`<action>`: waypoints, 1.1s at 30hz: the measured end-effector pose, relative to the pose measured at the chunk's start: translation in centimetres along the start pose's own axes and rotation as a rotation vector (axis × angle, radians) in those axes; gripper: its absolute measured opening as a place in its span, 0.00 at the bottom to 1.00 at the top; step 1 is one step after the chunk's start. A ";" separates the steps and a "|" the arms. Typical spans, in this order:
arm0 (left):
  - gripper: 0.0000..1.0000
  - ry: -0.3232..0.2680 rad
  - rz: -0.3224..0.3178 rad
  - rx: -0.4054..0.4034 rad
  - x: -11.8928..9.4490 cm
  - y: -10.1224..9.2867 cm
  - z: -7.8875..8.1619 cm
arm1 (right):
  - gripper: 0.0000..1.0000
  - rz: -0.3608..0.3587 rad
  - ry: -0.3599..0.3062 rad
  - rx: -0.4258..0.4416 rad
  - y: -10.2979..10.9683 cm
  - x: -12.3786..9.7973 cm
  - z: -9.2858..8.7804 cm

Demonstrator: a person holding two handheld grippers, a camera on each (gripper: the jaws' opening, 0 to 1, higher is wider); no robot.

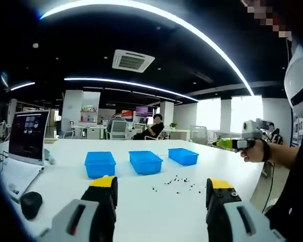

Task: Pick up the resistors one by one and place each resistor into its matching bin, sorting the parts by color and model until every resistor is separated into the correct bin for its type

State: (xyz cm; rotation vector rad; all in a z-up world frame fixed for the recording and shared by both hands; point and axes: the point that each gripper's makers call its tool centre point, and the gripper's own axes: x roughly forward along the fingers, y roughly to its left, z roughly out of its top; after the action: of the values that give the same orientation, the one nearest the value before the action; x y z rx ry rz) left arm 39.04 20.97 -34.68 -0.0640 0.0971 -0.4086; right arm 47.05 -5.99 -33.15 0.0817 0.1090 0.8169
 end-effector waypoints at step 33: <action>0.72 0.026 -0.008 -0.008 -0.3 -0.3 -1.2 | 0.27 0.325 0.479 -0.609 -2.7 4.6 -3.8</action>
State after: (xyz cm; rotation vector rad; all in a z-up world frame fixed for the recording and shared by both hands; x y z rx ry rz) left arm 38.50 20.77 -35.80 -0.0669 0.1244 -0.4167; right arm 51.66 -4.36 -37.54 -0.6896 0.2980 1.1524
